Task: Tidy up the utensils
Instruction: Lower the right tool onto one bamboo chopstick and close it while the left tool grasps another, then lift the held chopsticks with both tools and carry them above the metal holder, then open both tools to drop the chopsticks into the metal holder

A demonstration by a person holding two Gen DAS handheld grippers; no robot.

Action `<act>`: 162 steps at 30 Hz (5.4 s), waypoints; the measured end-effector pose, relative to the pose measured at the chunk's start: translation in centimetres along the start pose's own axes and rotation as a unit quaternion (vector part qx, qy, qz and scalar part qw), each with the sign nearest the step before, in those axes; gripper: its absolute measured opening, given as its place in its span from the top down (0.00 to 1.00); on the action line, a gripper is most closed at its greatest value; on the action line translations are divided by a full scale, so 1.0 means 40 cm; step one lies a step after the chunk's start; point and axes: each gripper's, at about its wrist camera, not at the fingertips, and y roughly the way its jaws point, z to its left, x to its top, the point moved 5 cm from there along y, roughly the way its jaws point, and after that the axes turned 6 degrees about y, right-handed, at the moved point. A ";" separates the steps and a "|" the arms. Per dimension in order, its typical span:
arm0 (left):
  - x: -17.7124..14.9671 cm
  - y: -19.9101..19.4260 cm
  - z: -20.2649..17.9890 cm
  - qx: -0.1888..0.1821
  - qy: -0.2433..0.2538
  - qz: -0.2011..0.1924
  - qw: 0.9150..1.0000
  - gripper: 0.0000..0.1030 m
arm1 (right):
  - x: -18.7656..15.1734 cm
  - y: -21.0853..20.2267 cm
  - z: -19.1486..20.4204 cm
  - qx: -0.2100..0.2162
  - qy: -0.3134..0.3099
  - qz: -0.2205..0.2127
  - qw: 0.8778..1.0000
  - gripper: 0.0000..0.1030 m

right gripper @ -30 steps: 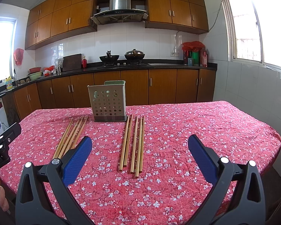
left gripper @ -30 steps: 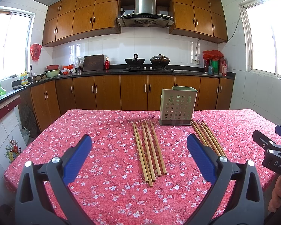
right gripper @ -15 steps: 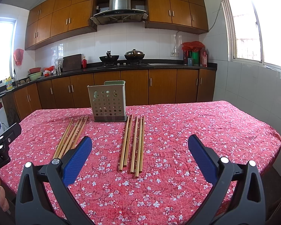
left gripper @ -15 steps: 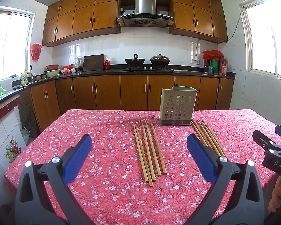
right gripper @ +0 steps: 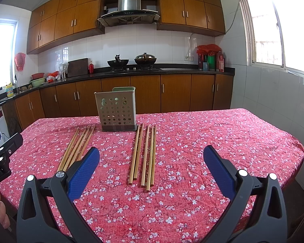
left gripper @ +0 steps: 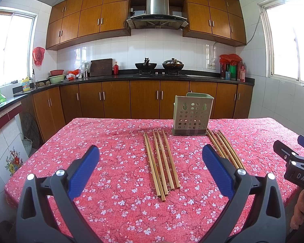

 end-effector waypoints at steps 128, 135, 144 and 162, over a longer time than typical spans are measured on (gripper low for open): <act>0.369 0.382 0.223 -0.004 -0.055 0.033 0.998 0.92 | 0.418 0.334 -0.092 0.017 0.049 -0.005 0.999 0.93; 0.568 0.318 0.141 -0.054 -0.077 -0.061 0.994 0.92 | 0.612 0.248 0.008 0.102 0.074 -0.092 0.988 0.93; 0.571 0.423 -0.023 -0.115 -0.070 -0.050 0.990 0.92 | 0.554 0.362 0.125 0.125 0.039 -0.074 0.989 0.93; 0.500 0.477 -0.039 -0.119 -0.083 -0.017 0.989 0.69 | 0.520 0.366 0.109 0.113 0.043 -0.048 0.991 0.61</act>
